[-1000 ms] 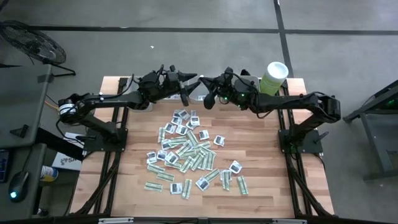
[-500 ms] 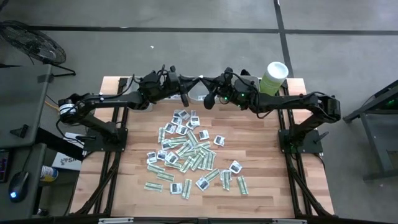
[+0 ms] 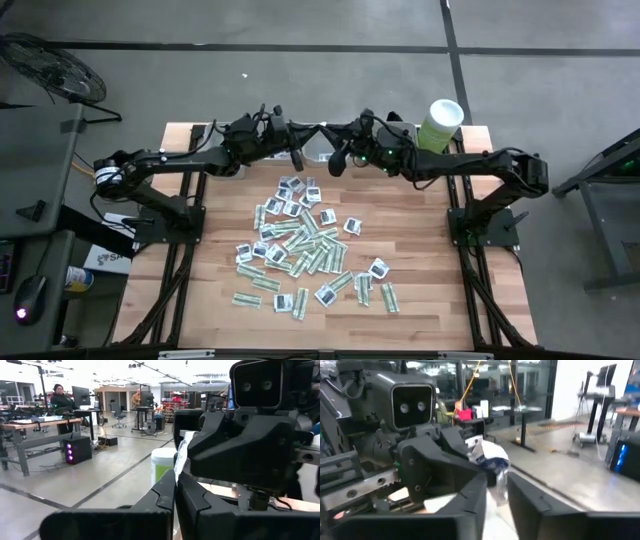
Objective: Pick & Place First Aid Supplies
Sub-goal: Put the blue alcohol pad into the left gray bin
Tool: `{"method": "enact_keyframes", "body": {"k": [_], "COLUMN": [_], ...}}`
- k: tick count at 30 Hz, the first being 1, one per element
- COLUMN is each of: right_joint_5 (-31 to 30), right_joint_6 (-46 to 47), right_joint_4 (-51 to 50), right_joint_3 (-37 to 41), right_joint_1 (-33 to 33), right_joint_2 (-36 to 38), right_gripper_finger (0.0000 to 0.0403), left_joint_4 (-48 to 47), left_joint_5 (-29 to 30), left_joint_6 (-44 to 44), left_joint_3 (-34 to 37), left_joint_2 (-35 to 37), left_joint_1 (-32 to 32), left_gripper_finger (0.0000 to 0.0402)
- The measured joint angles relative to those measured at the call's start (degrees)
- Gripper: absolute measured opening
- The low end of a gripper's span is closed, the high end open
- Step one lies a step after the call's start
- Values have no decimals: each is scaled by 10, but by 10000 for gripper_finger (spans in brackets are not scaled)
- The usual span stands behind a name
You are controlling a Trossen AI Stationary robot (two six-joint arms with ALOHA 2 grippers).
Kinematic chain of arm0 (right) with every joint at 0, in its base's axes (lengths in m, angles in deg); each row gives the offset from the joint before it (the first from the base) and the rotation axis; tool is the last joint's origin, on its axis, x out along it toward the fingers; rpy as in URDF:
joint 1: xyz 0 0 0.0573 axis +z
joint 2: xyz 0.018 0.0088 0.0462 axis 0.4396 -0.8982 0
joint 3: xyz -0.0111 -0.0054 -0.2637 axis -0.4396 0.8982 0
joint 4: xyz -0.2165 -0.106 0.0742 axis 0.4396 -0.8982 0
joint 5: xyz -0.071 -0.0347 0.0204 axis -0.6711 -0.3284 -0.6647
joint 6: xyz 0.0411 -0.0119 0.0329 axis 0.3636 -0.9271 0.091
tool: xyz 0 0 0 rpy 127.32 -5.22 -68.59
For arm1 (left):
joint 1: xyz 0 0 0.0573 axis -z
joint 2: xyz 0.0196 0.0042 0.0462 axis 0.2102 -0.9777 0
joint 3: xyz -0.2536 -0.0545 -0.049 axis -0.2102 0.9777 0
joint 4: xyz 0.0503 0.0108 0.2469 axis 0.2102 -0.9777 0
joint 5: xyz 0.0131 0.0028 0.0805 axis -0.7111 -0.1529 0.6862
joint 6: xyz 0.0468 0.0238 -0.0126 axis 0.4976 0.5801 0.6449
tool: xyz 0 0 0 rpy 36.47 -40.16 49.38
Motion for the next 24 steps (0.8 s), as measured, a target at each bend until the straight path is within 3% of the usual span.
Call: {"method": "enact_keyframes", "body": {"k": [4,12,18,24], "right_joint_5": [-24,-20,-22,-18], "right_joint_6": [34,52,52,54], "right_joint_4": [-65,-159,-187,-212], "right_joint_3": [1,1,1,1], "right_joint_1": [-16,-47,-59,-66], "right_joint_2": [22,76,87,87], "right_gripper_finger": [130,177,177,178], "left_joint_4": [-42,-296,-463,-601], "left_joint_5": [52,168,183,171], "left_joint_6": [10,13,-42,-123], "left_joint_3": [0,-1,-1,-1], "left_joint_2": [18,120,173,178], "left_joint_1": [-8,-70,-132,-207], "left_gripper_finger": [1,1,0,0]}}
